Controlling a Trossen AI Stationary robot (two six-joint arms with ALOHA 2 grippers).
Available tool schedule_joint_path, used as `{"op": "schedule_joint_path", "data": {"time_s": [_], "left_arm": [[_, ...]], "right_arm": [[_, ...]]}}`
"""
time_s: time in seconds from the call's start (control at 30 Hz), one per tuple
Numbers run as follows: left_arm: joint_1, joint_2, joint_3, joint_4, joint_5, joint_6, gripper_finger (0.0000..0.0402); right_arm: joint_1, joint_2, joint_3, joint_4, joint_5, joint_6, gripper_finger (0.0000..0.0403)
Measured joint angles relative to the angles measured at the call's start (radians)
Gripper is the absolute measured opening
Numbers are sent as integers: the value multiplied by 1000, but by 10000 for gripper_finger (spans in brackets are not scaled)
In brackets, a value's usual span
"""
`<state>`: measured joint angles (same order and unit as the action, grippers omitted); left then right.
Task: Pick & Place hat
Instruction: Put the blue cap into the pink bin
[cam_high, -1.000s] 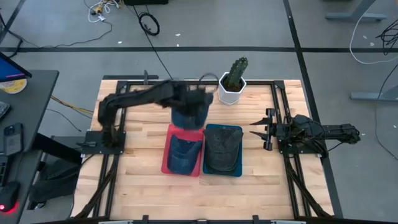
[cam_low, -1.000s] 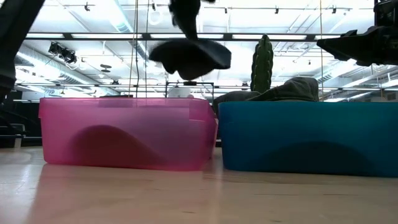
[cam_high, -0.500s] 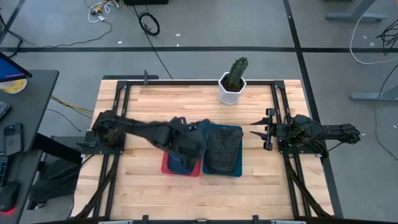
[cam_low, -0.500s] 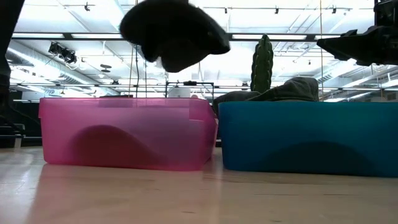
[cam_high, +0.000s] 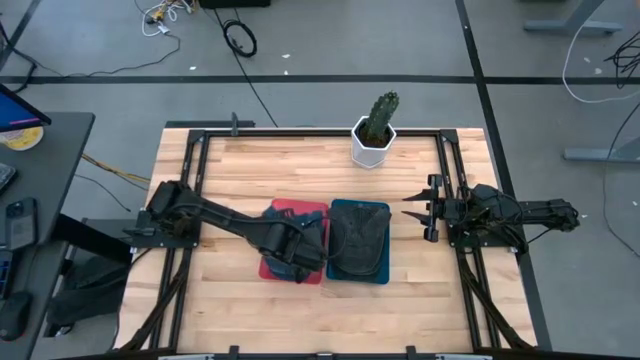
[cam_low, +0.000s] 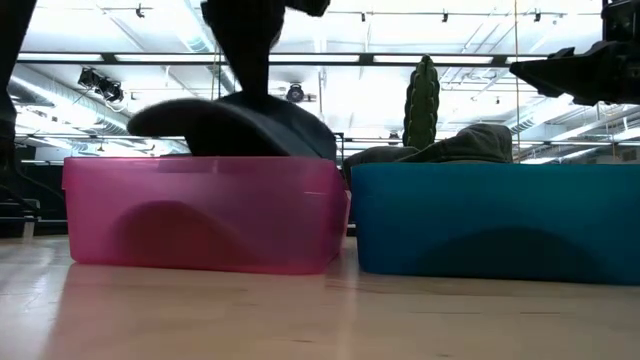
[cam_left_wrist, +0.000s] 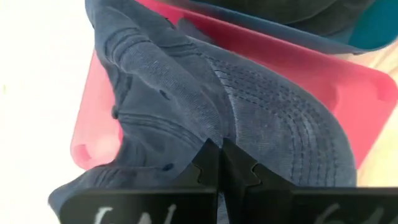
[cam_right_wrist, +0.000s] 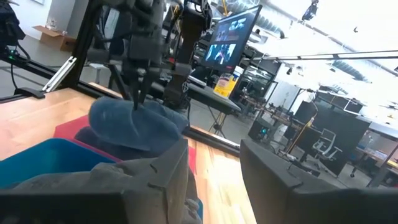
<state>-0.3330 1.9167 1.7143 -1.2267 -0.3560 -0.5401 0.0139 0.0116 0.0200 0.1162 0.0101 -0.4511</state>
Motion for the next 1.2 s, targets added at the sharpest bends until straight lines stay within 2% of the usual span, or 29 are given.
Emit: {"op": "schedule_joint_path", "data": {"time_s": [0.27,0.57,0.73,1.03,1.2], "left_arm": [[6,-1,-92,115,38,1,2],[10,-2,-221,324,73,27,2],[12,-5,-287,361,80,27,4],[18,-5,-312,367,82,28,54],[18,-1,-277,344,90,59,75]], "right_arm": [[0,0,0,-1,0,0,149],[0,0,0,0,0,0,149],[0,0,0,0,0,0,149],[0,0,0,0,0,0,149],[0,0,0,0,0,0,149]]}}
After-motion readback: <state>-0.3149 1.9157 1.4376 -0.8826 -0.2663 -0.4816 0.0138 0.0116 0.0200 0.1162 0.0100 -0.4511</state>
